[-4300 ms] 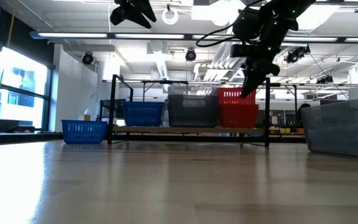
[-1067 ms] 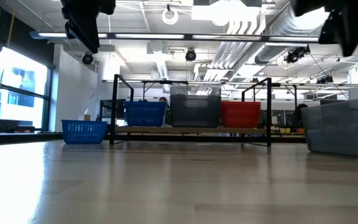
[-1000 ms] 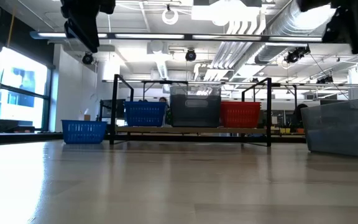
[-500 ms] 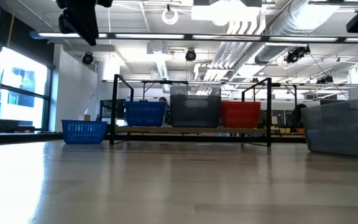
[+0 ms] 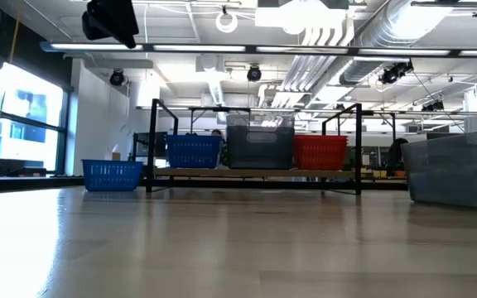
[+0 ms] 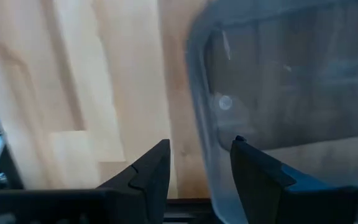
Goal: Stack baskets on shelf by color
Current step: Stack the black bin on the black bins on the shelf
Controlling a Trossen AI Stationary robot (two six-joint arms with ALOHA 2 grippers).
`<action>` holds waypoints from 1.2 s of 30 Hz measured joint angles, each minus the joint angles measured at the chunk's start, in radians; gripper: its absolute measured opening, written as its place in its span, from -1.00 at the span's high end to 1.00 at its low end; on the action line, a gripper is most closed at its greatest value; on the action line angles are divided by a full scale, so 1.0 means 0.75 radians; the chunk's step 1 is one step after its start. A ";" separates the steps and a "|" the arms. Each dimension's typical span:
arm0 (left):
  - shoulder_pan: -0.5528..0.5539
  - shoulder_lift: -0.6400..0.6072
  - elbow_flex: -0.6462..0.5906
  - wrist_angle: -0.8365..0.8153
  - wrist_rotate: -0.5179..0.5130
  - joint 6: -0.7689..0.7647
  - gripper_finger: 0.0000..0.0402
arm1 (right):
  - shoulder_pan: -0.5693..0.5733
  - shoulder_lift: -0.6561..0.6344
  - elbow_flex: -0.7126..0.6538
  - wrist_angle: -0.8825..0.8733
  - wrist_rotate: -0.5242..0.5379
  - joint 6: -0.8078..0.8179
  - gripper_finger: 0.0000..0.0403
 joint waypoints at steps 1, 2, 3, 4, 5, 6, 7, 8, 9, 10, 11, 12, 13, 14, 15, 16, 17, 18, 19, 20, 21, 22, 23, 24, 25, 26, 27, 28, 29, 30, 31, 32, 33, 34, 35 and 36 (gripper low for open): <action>-0.003 0.000 0.000 0.000 -0.001 -0.008 0.36 | 0.001 0.000 -0.014 0.002 0.000 0.002 0.24; -0.007 0.000 0.000 0.001 -0.001 -0.015 0.36 | 0.005 0.000 -0.028 0.016 -0.001 0.002 0.24; -0.009 0.000 0.000 0.002 -0.003 -0.022 0.36 | 0.007 -0.001 -0.044 0.041 -0.001 0.000 0.24; -0.012 0.001 0.000 0.002 -0.010 -0.029 0.36 | 0.010 -0.001 -0.061 0.069 -0.001 -0.002 0.24; -0.015 0.001 0.000 0.003 -0.022 -0.032 0.36 | 0.011 -0.001 -0.081 0.102 -0.002 -0.002 0.24; -0.016 0.000 0.000 0.004 -0.029 -0.032 0.36 | 0.010 -0.001 -0.104 0.136 -0.005 -0.002 0.24; -0.016 0.001 0.000 0.004 -0.032 -0.032 0.36 | 0.010 -0.001 -0.128 0.166 -0.006 0.001 0.24; -0.016 0.001 0.000 0.004 -0.033 -0.032 0.36 | 0.010 -0.001 -0.153 0.194 -0.006 0.008 0.24; -0.016 0.000 0.000 0.004 -0.033 -0.032 0.36 | 0.010 -0.001 -0.177 0.221 -0.009 0.019 0.24; -0.016 0.000 0.000 0.004 -0.033 -0.032 0.36 | 0.010 -0.001 -0.197 0.240 -0.010 0.037 0.25; -0.016 0.000 0.000 0.004 -0.033 -0.032 0.36 | 0.010 -0.001 -0.214 0.254 -0.011 0.057 0.26; -0.016 0.001 0.000 0.004 -0.033 -0.032 0.36 | 0.009 -0.001 -0.225 0.262 -0.011 0.077 0.30; -0.015 0.001 0.000 0.004 -0.033 -0.032 0.36 | 0.007 -0.001 -0.232 0.270 -0.011 0.089 0.34; -0.015 0.001 0.000 0.004 -0.033 -0.032 0.36 | 0.006 -0.001 -0.238 0.274 -0.011 0.091 0.40; -0.015 0.001 0.000 0.004 -0.034 -0.032 0.36 | 0.006 -0.001 -0.244 0.278 -0.011 0.091 0.47; -0.015 0.000 0.000 0.004 -0.034 -0.032 0.36 | 0.006 -0.001 -0.250 0.282 -0.010 0.091 0.54; -0.015 0.001 0.000 0.004 -0.034 -0.031 0.36 | 0.006 -0.001 -0.253 0.283 -0.008 0.091 0.62; -0.015 0.001 0.000 0.004 -0.034 -0.025 0.36 | 0.006 -0.001 -0.253 0.287 -0.009 0.090 0.71; -0.015 0.001 0.000 0.005 -0.036 -0.021 0.36 | 0.005 -0.001 -0.253 0.293 -0.010 0.090 0.81; -0.015 0.001 0.000 0.005 -0.037 -0.021 0.36 | 0.003 -0.001 -0.252 0.296 -0.012 0.092 0.89; -0.015 0.001 0.000 0.005 -0.039 -0.021 0.36 | 0.003 -0.001 -0.252 0.299 -0.018 0.097 0.94; -0.015 0.001 0.000 0.005 -0.047 -0.020 0.36 | 0.003 -0.001 -0.252 0.304 -0.025 0.105 0.96; -0.015 0.000 0.000 0.005 -0.057 -0.019 0.36 | 0.004 -0.001 -0.251 0.308 -0.030 0.118 0.96; -0.015 0.000 0.000 0.005 -0.063 -0.018 0.36 | 0.004 -0.001 -0.251 0.309 -0.033 0.132 0.95; -0.015 0.001 0.000 0.005 -0.065 -0.017 0.36 | 0.004 -0.001 -0.251 0.310 -0.037 0.149 0.96; -0.014 0.001 0.000 0.005 -0.067 -0.017 0.36 | 0.004 -0.001 -0.246 0.307 -0.042 0.152 0.98; -0.014 0.001 0.000 0.005 -0.067 -0.015 0.36 | 0.004 0.000 -0.231 0.305 -0.042 0.151 0.99; -0.014 0.000 0.000 0.005 -0.067 -0.005 0.36 | 0.003 0.000 -0.211 0.306 -0.042 0.153 0.99; -0.014 0.001 0.000 0.005 -0.067 0.006 0.36 | 0.003 0.000 -0.187 0.306 -0.035 0.155 0.99; -0.014 0.001 0.000 0.005 -0.067 0.013 0.36 | 0.004 0.000 -0.159 0.300 -0.021 0.158 0.99; -0.014 0.001 0.000 0.005 -0.067 0.014 0.36 | 0.004 0.000 -0.130 0.293 -0.002 0.157 1.00; -0.014 0.001 0.000 0.005 -0.067 0.014 0.36 | 0.003 0.000 -0.100 0.287 0.015 0.155 1.00; -0.014 0.001 0.000 0.005 -0.067 0.014 0.36 | 0.003 0.000 -0.066 0.280 0.040 0.153 1.00; -0.014 0.001 0.000 0.005 -0.068 0.014 0.36 | 0.003 0.000 -0.030 0.271 0.069 0.153 1.00; -0.014 0.001 0.000 0.005 -0.072 0.014 0.36 | 0.003 -0.001 0.003 0.260 0.093 0.153 1.00; -0.014 0.001 0.000 0.005 -0.077 0.014 0.36 | 0.001 -0.001 0.032 0.247 0.117 0.153 1.00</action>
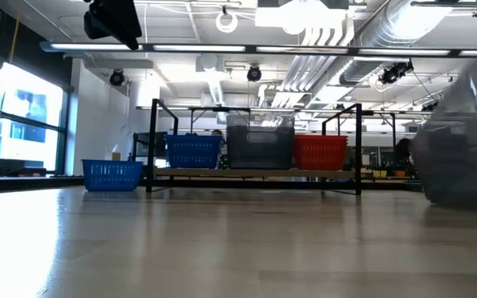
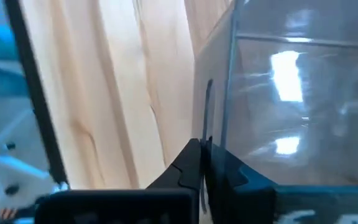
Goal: Stack baskets on shelf by color
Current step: Stack the black bin on the black bins on the shelf
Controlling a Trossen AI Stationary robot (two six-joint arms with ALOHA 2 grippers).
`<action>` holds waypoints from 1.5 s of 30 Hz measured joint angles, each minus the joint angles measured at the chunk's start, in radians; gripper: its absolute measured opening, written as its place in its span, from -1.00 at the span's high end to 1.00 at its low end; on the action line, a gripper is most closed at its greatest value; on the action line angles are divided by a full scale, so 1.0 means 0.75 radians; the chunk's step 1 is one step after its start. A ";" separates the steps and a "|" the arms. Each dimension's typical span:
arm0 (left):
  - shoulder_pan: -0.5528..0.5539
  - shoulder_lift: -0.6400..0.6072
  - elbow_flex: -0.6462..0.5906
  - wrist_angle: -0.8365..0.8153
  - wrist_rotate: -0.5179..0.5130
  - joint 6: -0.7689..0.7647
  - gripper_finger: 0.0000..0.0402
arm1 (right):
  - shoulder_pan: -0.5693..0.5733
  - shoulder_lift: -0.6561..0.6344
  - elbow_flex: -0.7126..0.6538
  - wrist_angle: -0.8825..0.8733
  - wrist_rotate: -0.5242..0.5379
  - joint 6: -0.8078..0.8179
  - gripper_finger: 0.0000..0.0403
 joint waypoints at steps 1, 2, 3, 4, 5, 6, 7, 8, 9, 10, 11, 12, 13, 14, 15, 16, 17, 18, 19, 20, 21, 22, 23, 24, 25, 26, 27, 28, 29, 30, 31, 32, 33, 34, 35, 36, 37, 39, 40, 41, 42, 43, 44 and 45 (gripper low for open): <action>0.000 0.000 0.000 0.000 -0.005 0.000 0.36 | -0.005 0.000 0.030 -0.012 0.021 0.000 1.00; 0.000 0.000 0.000 0.000 -0.009 -0.002 0.36 | -0.013 0.000 0.060 -0.016 0.037 -0.001 1.00; 0.000 0.000 0.000 0.000 -0.010 -0.005 0.36 | -0.022 0.000 0.090 -0.018 0.055 -0.004 1.00; 0.001 0.000 0.000 0.000 -0.010 -0.006 0.36 | -0.033 0.000 0.117 -0.017 0.071 -0.009 1.00; 0.001 0.000 0.000 0.000 -0.010 -0.006 0.36 | -0.045 0.000 0.144 -0.017 0.093 -0.020 1.00; 0.001 0.000 0.000 0.000 -0.010 -0.006 0.36 | -0.057 0.001 0.169 -0.018 0.112 -0.039 1.00; 0.001 0.000 0.000 0.000 -0.010 -0.006 0.36 | -0.072 0.005 0.193 -0.020 0.126 -0.056 1.00; 0.001 0.000 0.000 0.000 -0.010 -0.007 0.36 | -0.088 0.011 0.220 -0.021 0.143 -0.080 1.00; 0.001 0.000 0.000 0.000 -0.010 -0.007 0.36 | -0.104 0.018 0.246 -0.020 0.155 -0.103 1.00; 0.001 0.000 0.000 0.000 -0.010 -0.007 0.36 | -0.122 0.026 0.271 -0.022 0.164 -0.132 1.00; 0.001 0.000 0.000 0.000 -0.010 -0.008 0.36 | -0.141 0.039 0.298 -0.024 0.169 -0.161 1.00; 0.001 0.000 0.000 0.000 -0.010 -0.010 0.36 | -0.163 0.053 0.326 -0.024 0.174 -0.195 1.00; 0.001 0.000 0.000 0.000 -0.010 -0.010 0.36 | -0.183 0.068 0.354 -0.025 0.184 -0.230 1.00; 0.001 0.000 0.000 0.000 -0.010 -0.010 0.36 | -0.204 0.083 0.382 -0.031 0.196 -0.265 1.00; 0.001 0.000 0.000 0.000 -0.009 -0.010 0.36 | -0.227 0.099 0.413 -0.037 0.206 -0.301 1.00; 0.001 0.000 0.000 0.000 -0.010 -0.010 0.36 | -0.251 0.117 0.443 -0.039 0.213 -0.338 1.00; 0.001 0.000 0.000 -0.001 -0.010 -0.010 0.36 | -0.275 0.134 0.472 -0.044 0.218 -0.372 1.00; 0.001 0.000 0.000 -0.001 -0.009 -0.010 0.36 | -0.298 0.152 0.503 -0.054 0.222 -0.404 1.00; 0.001 0.000 0.000 -0.001 -0.009 -0.010 0.36 | -0.323 0.171 0.536 -0.065 0.226 -0.439 1.00; 0.001 0.000 0.000 -0.001 -0.009 -0.010 0.36 | -0.346 0.192 0.572 -0.069 0.235 -0.474 1.00; 0.001 0.000 0.000 -0.001 -0.009 -0.011 0.36 | -0.368 0.215 0.609 -0.077 0.249 -0.513 1.00; 0.001 0.000 0.000 -0.001 -0.009 -0.011 0.36 | -0.389 0.237 0.646 -0.090 0.267 -0.554 1.00; 0.001 0.000 0.000 -0.001 -0.010 -0.011 0.36 | -0.411 0.259 0.684 -0.101 0.279 -0.597 1.00; 0.003 0.000 0.000 -0.001 -0.011 -0.011 0.36 | -0.434 0.282 0.723 -0.106 0.291 -0.640 1.00; 0.007 0.000 0.000 -0.001 -0.015 -0.011 0.36 | -0.455 0.305 0.760 -0.109 0.303 -0.680 1.00; 0.015 0.000 0.000 -0.001 -0.015 -0.011 0.36 | -0.479 0.327 0.795 -0.118 0.312 -0.716 1.00; 0.024 0.000 0.000 -0.001 -0.015 -0.013 0.36 | -0.500 0.348 0.828 -0.130 0.328 -0.750 1.00; 0.033 0.000 0.000 -0.001 -0.015 -0.014 0.36 | -0.523 0.367 0.859 -0.139 0.340 -0.784 1.00; 0.043 0.000 0.000 -0.001 -0.016 -0.014 0.36 | -0.547 0.387 0.890 -0.143 0.352 -0.815 1.00; 0.053 0.000 0.000 -0.001 -0.016 -0.013 0.36 | -0.569 0.407 0.919 -0.155 0.368 -0.845 1.00; 0.064 0.000 0.000 -0.001 -0.017 -0.013 0.36 | -0.590 0.426 0.947 -0.168 0.385 -0.878 1.00; 0.075 0.000 0.000 -0.001 -0.017 -0.011 0.36 | -0.610 0.444 0.975 -0.184 0.400 -0.915 1.00; 0.087 0.000 0.000 -0.001 -0.017 -0.009 0.36 | -0.632 0.462 1.004 -0.197 0.414 -0.959 1.00; 0.098 0.000 0.000 -0.001 -0.018 -0.002 0.36 | -0.654 0.479 1.031 -0.211 0.422 -1.002 1.00; 0.110 0.000 0.000 -0.001 -0.018 0.006 0.36 | -0.677 0.496 1.058 -0.227 0.430 -1.040 1.00; 0.121 0.000 0.000 -0.001 -0.018 0.017 0.36 | -0.701 0.513 1.085 -0.243 0.436 -1.074 1.00; 0.131 0.000 0.000 -0.001 -0.018 0.026 0.36 | -0.724 0.528 1.110 -0.256 0.437 -1.112 1.00; 0.148 0.000 0.000 -0.001 -0.015 0.038 0.36 | -0.775 0.553 1.149 -0.273 0.449 -1.193 1.00; 0.156 0.000 0.000 -0.001 -0.016 0.046 0.36 | -0.798 0.563 1.167 -0.276 0.459 -1.236 1.00; 0.164 0.000 0.000 -0.002 -0.015 0.054 0.36 | -0.825 0.575 1.183 -0.281 0.474 -1.279 1.00; 0.170 0.000 0.000 -0.001 -0.016 0.057 0.36 | -0.851 0.584 1.196 -0.283 0.483 -1.321 1.00; 0.177 0.000 0.000 -0.002 -0.016 0.059 0.36 | -0.877 0.593 1.204 -0.289 0.486 -1.362 1.00; 0.184 0.000 0.000 -0.002 -0.016 0.060 0.36 | -0.904 0.600 1.209 -0.293 0.485 -1.399 1.00; 0.190 0.000 0.000 -0.002 -0.016 0.060 0.36 | -0.931 0.605 1.212 -0.296 0.481 -1.434 1.00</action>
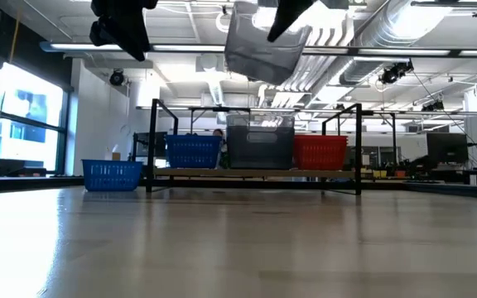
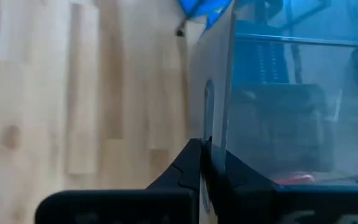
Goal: Stack baskets on shelf by color
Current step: Stack the black bin on the black bins on the shelf
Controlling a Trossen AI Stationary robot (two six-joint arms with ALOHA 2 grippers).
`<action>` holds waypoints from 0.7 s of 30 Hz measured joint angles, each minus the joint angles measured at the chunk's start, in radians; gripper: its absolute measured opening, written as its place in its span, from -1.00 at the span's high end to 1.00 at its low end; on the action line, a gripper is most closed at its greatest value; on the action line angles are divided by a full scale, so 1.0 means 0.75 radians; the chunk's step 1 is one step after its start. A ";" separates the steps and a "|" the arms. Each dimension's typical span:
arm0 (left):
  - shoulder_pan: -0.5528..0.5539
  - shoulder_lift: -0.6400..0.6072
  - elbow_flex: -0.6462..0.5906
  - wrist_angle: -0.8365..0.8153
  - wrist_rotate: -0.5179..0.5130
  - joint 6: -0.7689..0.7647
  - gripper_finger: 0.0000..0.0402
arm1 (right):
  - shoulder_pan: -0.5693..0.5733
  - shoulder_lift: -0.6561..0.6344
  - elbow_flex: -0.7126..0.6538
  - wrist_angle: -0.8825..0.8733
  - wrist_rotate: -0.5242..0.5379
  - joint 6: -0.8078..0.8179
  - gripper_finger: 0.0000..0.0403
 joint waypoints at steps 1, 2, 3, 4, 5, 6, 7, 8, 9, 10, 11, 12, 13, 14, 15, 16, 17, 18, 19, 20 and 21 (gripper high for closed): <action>0.007 0.000 0.000 0.000 0.000 0.000 0.36 | -0.028 0.002 0.000 -0.004 -0.007 -0.032 1.00; 0.014 0.000 0.000 0.000 0.000 0.000 0.36 | -0.054 0.007 0.000 -0.004 -0.011 -0.064 1.00; 0.020 0.000 0.000 0.000 -0.001 0.000 0.36 | -0.083 0.011 0.000 -0.004 -0.013 -0.091 1.00; 0.026 0.000 0.000 0.000 -0.001 0.000 0.36 | -0.110 0.014 0.000 -0.017 -0.020 -0.117 1.00; 0.033 0.000 0.000 0.000 -0.001 0.000 0.36 | -0.137 0.021 0.000 -0.025 -0.031 -0.138 1.00; 0.038 0.000 0.000 0.001 -0.001 -0.001 0.36 | -0.164 0.029 0.000 -0.023 -0.039 -0.159 1.00; 0.043 0.000 0.000 0.001 -0.001 -0.001 0.36 | -0.190 0.036 0.000 -0.023 -0.045 -0.181 1.00; 0.049 0.000 0.000 0.001 -0.001 0.000 0.36 | -0.215 0.044 -0.001 -0.026 -0.052 -0.198 1.00; 0.052 0.000 0.000 0.001 -0.001 0.000 0.36 | -0.239 0.051 -0.001 -0.026 -0.068 -0.216 1.00; 0.058 0.000 0.000 0.001 -0.001 0.000 0.36 | -0.263 0.059 -0.001 -0.026 -0.091 -0.229 1.00; 0.064 0.000 0.000 0.001 -0.002 -0.001 0.36 | -0.284 0.070 -0.001 -0.027 -0.113 -0.243 1.00; 0.069 0.000 0.000 0.001 -0.002 0.000 0.36 | -0.304 0.082 -0.001 -0.028 -0.133 -0.253 1.00; 0.075 0.000 0.000 0.001 -0.003 0.000 0.36 | -0.321 0.097 -0.001 -0.031 -0.150 -0.261 1.00; 0.082 0.000 0.000 0.001 -0.004 0.000 0.36 | -0.335 0.110 -0.001 -0.033 -0.157 -0.274 1.00; 0.087 0.000 0.000 0.001 -0.006 0.000 0.36 | -0.347 0.119 -0.002 -0.035 -0.158 -0.288 1.00; 0.093 0.000 0.000 0.001 -0.010 0.000 0.36 | -0.356 0.129 -0.002 -0.034 -0.159 -0.305 1.00; 0.099 0.000 0.000 0.001 -0.013 0.000 0.36 | -0.363 0.138 -0.002 -0.030 -0.160 -0.322 1.00; 0.105 0.000 0.000 0.001 -0.019 0.000 0.36 | -0.370 0.146 -0.002 -0.029 -0.165 -0.335 1.00; 0.109 0.000 0.000 0.001 -0.025 0.000 0.36 | -0.375 0.156 -0.002 -0.029 -0.175 -0.345 1.00; 0.115 0.000 0.000 0.001 -0.030 0.000 0.36 | -0.377 0.166 -0.002 -0.028 -0.187 -0.354 1.00; 0.120 0.000 0.000 0.001 -0.030 0.000 0.36 | -0.378 0.175 -0.002 -0.027 -0.193 -0.363 1.00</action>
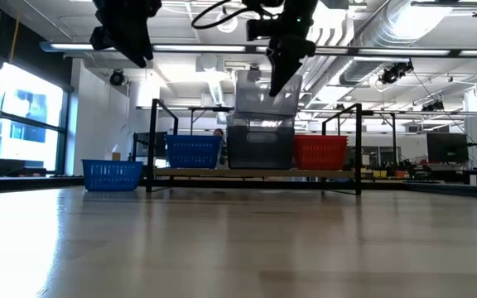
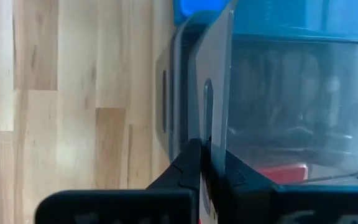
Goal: Stack baskets on shelf by color
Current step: Stack the black bin on the black bins on the shelf
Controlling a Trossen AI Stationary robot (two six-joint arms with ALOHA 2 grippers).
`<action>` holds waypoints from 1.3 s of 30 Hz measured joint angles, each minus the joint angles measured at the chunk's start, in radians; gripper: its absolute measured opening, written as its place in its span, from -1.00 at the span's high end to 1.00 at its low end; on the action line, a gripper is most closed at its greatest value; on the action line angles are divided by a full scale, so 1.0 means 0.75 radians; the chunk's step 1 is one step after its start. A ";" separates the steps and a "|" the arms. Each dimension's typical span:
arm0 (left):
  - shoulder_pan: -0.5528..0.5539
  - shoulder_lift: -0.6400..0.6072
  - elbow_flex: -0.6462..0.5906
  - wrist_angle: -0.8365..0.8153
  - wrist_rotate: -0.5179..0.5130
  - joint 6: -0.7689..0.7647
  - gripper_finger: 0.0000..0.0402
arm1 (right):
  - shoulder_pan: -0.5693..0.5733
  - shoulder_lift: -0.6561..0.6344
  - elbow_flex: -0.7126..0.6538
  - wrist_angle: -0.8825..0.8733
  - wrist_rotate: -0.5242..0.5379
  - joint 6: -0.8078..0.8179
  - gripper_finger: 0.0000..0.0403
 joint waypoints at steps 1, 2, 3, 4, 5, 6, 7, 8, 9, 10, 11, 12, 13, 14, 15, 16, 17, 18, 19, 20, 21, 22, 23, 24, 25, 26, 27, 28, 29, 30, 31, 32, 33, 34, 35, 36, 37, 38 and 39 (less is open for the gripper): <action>0.007 0.000 0.000 0.000 0.000 0.000 0.36 | -0.004 0.006 -0.001 0.000 -0.007 -0.005 1.00; 0.012 0.000 0.000 0.000 -0.001 0.000 0.36 | -0.004 0.013 -0.001 0.005 -0.013 -0.012 1.00; 0.017 0.000 0.000 0.000 -0.001 0.000 0.36 | -0.004 0.017 -0.001 0.011 -0.018 -0.021 1.00; 0.023 0.000 0.000 0.000 -0.003 0.000 0.36 | -0.004 0.024 -0.001 0.014 -0.017 -0.031 1.00; 0.026 0.000 0.000 0.000 -0.003 0.000 0.36 | -0.004 0.032 -0.001 0.019 -0.017 -0.036 1.00; 0.031 0.000 0.000 0.000 -0.003 0.000 0.36 | -0.004 0.039 -0.001 0.024 -0.017 -0.038 1.00; 0.034 0.000 0.000 0.000 -0.003 0.000 0.36 | -0.004 0.046 -0.001 0.026 -0.017 -0.040 1.00; 0.036 0.000 0.000 0.000 -0.003 0.000 0.36 | -0.004 0.052 -0.001 0.028 -0.017 -0.043 1.00; 0.039 0.000 0.000 0.000 -0.003 0.000 0.36 | -0.004 0.058 -0.001 0.031 -0.017 -0.049 1.00; 0.041 0.000 0.000 0.000 -0.003 0.000 0.36 | -0.005 0.063 -0.001 0.034 -0.017 -0.050 1.00; 0.041 0.000 0.000 0.000 -0.003 0.000 0.36 | -0.005 0.068 -0.001 0.035 -0.017 -0.051 1.00; 0.041 0.000 0.000 0.000 -0.003 0.000 0.36 | -0.005 0.073 -0.001 0.035 -0.017 -0.051 1.00; 0.041 0.000 0.000 0.000 -0.003 0.000 0.36 | -0.004 0.077 -0.001 0.034 -0.017 -0.051 1.00; 0.041 0.000 0.000 0.000 -0.003 -0.001 0.36 | -0.004 0.079 -0.001 0.034 -0.018 -0.050 1.00; 0.041 0.000 0.000 0.000 -0.003 -0.001 0.36 | -0.004 0.079 -0.001 0.034 -0.018 -0.051 1.00; 0.041 0.000 0.000 0.000 -0.003 -0.002 0.36 | -0.004 0.079 -0.001 0.035 -0.018 -0.050 1.00; 0.041 0.000 0.000 0.000 -0.003 -0.002 0.36 | -0.004 0.079 -0.001 0.037 -0.018 -0.049 1.00; 0.041 0.000 0.000 0.000 -0.003 -0.004 0.36 | -0.004 0.079 -0.001 0.038 -0.018 -0.044 1.00; 0.041 0.000 0.000 0.000 -0.003 -0.006 0.36 | -0.004 0.079 -0.001 0.037 -0.020 -0.034 1.00; 0.041 0.000 0.000 0.000 -0.003 -0.015 0.36 | -0.004 0.079 -0.001 0.037 -0.025 -0.026 1.00; 0.041 0.000 0.000 0.000 -0.003 -0.027 0.36 | -0.004 0.079 -0.001 0.037 -0.034 -0.018 1.00; 0.041 0.000 0.000 0.000 -0.003 -0.034 0.36 | -0.005 0.079 -0.001 0.038 -0.048 -0.004 1.00; 0.041 0.000 0.000 0.000 -0.003 -0.035 0.36 | -0.008 0.079 -0.001 0.039 -0.061 0.006 1.00; 0.041 0.000 0.000 0.000 -0.003 -0.035 0.36 | -0.012 0.079 -0.001 0.038 -0.071 0.026 1.00; 0.041 0.000 0.000 0.000 -0.003 -0.035 0.36 | -0.018 0.079 -0.001 0.038 -0.078 0.039 1.00; 0.041 0.000 0.000 0.000 -0.003 -0.035 0.36 | -0.024 0.079 -0.001 0.038 -0.082 0.045 1.00; 0.041 0.000 0.000 0.000 -0.003 -0.035 0.36 | -0.029 0.079 -0.001 0.038 -0.084 0.045 1.00; 0.041 0.000 0.000 0.000 -0.003 -0.035 0.36 | -0.034 0.079 -0.001 0.039 -0.085 0.044 1.00; 0.041 0.000 0.000 0.000 -0.003 -0.035 0.36 | -0.040 0.079 -0.001 0.040 -0.086 0.040 1.00; 0.041 0.000 0.000 0.000 -0.003 -0.035 0.36 | -0.046 0.079 -0.001 0.041 -0.086 0.040 1.00; 0.041 0.000 0.000 0.000 -0.003 -0.035 0.36 | -0.050 0.079 -0.001 0.041 -0.087 0.041 1.00; 0.041 0.000 0.000 0.000 -0.003 -0.035 0.36 | -0.054 0.079 -0.001 0.041 -0.087 0.046 1.00; 0.041 0.000 0.000 0.000 -0.003 -0.035 0.36 | -0.056 0.079 -0.001 0.042 -0.087 0.046 1.00; 0.041 0.000 0.000 0.000 -0.003 -0.035 0.36 | -0.057 0.079 -0.001 0.042 -0.087 0.046 1.00; 0.041 0.000 0.000 0.000 -0.003 -0.035 0.36 | -0.057 0.079 -0.001 0.043 -0.086 0.045 1.00; 0.041 0.000 0.000 0.000 -0.003 -0.035 0.36 | -0.056 0.079 -0.001 0.046 -0.086 0.045 1.00; 0.041 0.000 0.000 0.000 -0.003 -0.035 0.36 | -0.056 0.079 -0.001 0.050 -0.086 0.045 0.99; 0.041 0.000 0.000 0.000 -0.003 -0.035 0.36 | -0.056 0.079 -0.001 0.054 -0.087 0.045 0.98; 0.041 0.000 0.000 0.000 -0.003 -0.035 0.36 | -0.056 0.079 -0.001 0.059 -0.088 0.045 0.96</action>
